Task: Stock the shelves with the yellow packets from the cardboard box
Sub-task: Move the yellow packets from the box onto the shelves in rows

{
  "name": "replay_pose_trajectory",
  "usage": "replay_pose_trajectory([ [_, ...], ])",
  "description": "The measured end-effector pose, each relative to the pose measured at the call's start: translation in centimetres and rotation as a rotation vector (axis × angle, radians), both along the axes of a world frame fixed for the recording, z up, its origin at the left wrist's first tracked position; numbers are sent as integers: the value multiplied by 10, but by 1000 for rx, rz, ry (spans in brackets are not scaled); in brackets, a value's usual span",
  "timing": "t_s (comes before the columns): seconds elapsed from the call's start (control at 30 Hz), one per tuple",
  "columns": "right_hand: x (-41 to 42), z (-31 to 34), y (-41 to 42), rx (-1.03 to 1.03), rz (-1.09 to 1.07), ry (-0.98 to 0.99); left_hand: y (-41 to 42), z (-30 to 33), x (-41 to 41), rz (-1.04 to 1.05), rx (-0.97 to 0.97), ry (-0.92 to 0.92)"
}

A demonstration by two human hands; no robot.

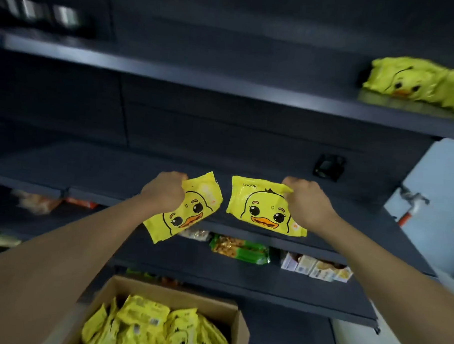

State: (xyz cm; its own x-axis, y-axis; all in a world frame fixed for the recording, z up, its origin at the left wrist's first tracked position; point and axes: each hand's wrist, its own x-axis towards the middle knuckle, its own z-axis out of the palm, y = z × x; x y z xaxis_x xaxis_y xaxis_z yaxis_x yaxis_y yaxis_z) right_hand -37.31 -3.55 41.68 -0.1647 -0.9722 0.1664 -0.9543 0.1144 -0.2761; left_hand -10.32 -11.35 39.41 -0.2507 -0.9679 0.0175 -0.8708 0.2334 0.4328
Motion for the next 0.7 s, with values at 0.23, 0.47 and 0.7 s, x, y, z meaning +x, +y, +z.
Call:
replay_pose_trajectory([
  [0.23, -34, 98, 26, -206, -43, 53, 0, 92, -35, -177, -206, 51],
  [0.47, -73, 174, 36, -347, -113, 121, -12, 173, -82, -294, -317, 136],
  [0.7, -140, 225, 19, -433, -214, 186, -32, 235, -147, -339, -342, 227],
])
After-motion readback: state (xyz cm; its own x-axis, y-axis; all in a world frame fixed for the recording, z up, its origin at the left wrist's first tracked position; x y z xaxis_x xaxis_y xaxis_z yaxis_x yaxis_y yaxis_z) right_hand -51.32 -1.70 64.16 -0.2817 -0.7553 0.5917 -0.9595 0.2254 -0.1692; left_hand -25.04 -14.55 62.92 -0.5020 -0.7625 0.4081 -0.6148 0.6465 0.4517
